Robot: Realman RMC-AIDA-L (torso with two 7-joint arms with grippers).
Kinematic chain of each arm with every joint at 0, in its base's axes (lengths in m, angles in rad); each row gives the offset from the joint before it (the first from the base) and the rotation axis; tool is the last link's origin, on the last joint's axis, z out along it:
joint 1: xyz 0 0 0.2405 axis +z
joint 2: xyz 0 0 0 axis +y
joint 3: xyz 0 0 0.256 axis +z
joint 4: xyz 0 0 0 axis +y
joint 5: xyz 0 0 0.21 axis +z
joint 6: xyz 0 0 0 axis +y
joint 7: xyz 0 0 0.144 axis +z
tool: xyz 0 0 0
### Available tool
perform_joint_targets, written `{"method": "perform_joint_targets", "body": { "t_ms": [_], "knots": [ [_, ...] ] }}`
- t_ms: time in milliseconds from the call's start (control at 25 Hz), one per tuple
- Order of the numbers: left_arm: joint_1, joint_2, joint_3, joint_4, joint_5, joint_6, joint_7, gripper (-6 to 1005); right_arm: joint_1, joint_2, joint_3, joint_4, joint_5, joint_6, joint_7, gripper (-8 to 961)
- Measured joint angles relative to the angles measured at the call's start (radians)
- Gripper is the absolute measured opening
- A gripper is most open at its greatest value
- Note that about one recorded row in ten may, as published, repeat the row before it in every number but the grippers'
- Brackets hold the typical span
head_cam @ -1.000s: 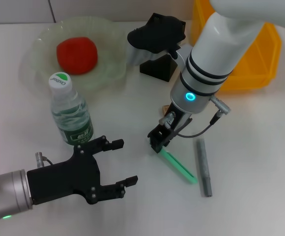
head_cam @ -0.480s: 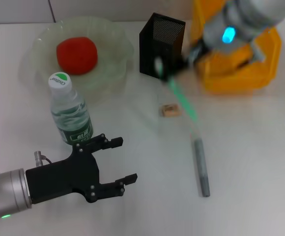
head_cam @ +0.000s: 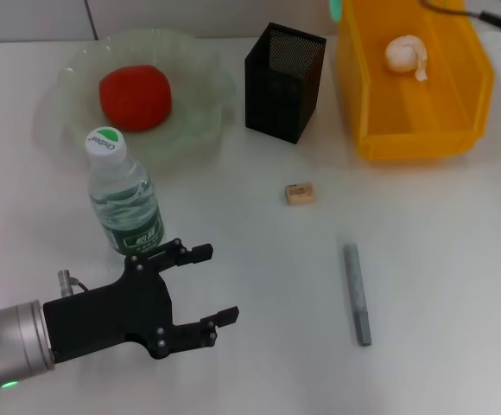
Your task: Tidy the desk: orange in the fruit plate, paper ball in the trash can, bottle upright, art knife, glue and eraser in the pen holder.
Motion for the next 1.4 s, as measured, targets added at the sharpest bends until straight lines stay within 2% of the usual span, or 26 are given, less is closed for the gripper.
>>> {"method": "perform_joint_targets", "body": {
  "t_ms": [120, 240, 320, 400, 520, 600, 680, 1000, 1400],
  "knots": [
    [-0.001, 0.0, 0.005, -0.001, 0.0, 0.003, 0.0, 813, -0.022, 0.0, -0.002, 0.231, 0.486, 0.011, -0.494, 165],
    [-0.003, 0.001, 0.008, -0.002, 0.0, 0.008, -0.001, 813, 0.004, -0.004, 0.03, 0.495, 0.905, -0.155, -0.916, 168],
    [-0.003, 0.001, 0.008, -0.002, 0.0, 0.014, -0.001, 813, 0.047, -0.006, 0.093, 0.659, 1.08, -0.284, -1.091, 171],
    [-0.003, 0.0, 0.008, -0.002, 0.0, 0.015, -0.001, 813, 0.107, -0.013, 0.166, 0.817, 1.182, -0.37, -1.19, 174],
    [-0.003, -0.001, 0.008, -0.002, 0.0, 0.016, 0.0, 813, 0.188, -0.037, 0.2, 0.981, 1.189, -0.419, -1.199, 179],
    [-0.003, -0.001, 0.008, -0.003, 0.0, 0.016, 0.0, 813, 0.236, -0.052, 0.196, 1.057, 1.161, -0.429, -1.166, 182],
    [-0.002, -0.001, 0.008, -0.005, 0.001, 0.016, 0.002, 813, 0.269, -0.057, 0.193, 1.098, 1.138, -0.433, -1.138, 185],
    [-0.003, -0.001, 0.008, -0.024, 0.001, 0.016, 0.009, 813, 0.322, -0.054, 0.179, 1.115, 0.962, -0.407, -0.982, 197],
    [-0.002, -0.001, 0.008, -0.025, 0.006, 0.018, 0.011, 813, 0.366, -0.032, 0.181, 1.123, 0.837, -0.239, -0.943, 213]
  ]
}}
